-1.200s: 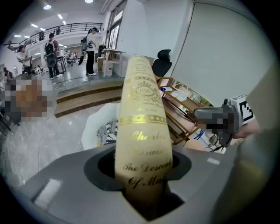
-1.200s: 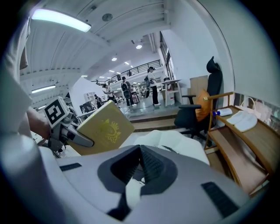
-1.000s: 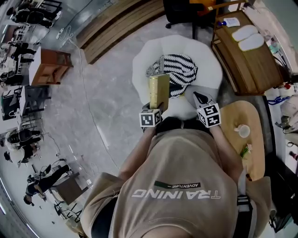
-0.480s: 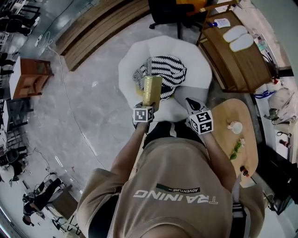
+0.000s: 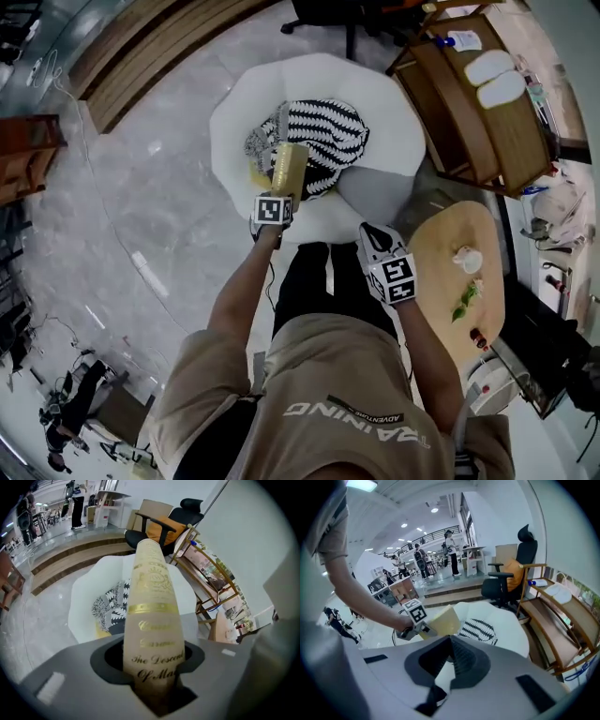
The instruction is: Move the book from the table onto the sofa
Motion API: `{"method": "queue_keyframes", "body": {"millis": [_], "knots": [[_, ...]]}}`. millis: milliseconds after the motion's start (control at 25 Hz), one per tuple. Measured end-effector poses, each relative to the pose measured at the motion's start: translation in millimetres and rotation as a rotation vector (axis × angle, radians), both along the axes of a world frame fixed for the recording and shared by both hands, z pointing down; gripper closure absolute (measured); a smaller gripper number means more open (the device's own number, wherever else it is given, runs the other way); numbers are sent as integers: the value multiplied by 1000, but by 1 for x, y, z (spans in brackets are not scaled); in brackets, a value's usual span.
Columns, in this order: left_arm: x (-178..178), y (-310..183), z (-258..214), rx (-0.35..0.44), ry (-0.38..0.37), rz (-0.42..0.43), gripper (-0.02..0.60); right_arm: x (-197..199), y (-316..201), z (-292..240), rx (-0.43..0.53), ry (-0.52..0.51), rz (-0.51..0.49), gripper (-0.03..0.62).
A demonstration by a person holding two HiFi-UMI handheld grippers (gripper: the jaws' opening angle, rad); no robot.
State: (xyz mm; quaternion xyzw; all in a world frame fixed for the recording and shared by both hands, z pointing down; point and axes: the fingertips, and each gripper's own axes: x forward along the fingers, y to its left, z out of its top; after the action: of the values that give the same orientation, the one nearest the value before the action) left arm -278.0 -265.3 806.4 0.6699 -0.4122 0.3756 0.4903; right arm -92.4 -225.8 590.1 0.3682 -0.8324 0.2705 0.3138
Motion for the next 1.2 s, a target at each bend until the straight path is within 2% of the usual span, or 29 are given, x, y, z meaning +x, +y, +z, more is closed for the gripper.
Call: {"method": "queue_keyframes", "body": {"millis": [120,280,520,760,920,1040,1200], "knots": [[-9,-16,50,-51,-4,-16,367,-9,6,28,-39,-12,-9,591],[-23,-30,108,-137,-8,-118,367,-14,-2,73,-76,-24,6,591],[-41,-48,165,-170,-44,-166,367,-37,-28,143,-110,-16,25,591],[-41,-57,197,-185,-44,-135,367,-70,-36,208,-185,-23,-16,591],[-31,-70,205,-167,38,-83,367,-95,-46,231,-214,-50,-25,591],[-27,-75,214,-190,121,-53,367,-108,-55,243,-219,-65,-63,591],[-33,-77,226,-213,116,7,365,-113,-64,251,-220,-81,-86,591]]}}
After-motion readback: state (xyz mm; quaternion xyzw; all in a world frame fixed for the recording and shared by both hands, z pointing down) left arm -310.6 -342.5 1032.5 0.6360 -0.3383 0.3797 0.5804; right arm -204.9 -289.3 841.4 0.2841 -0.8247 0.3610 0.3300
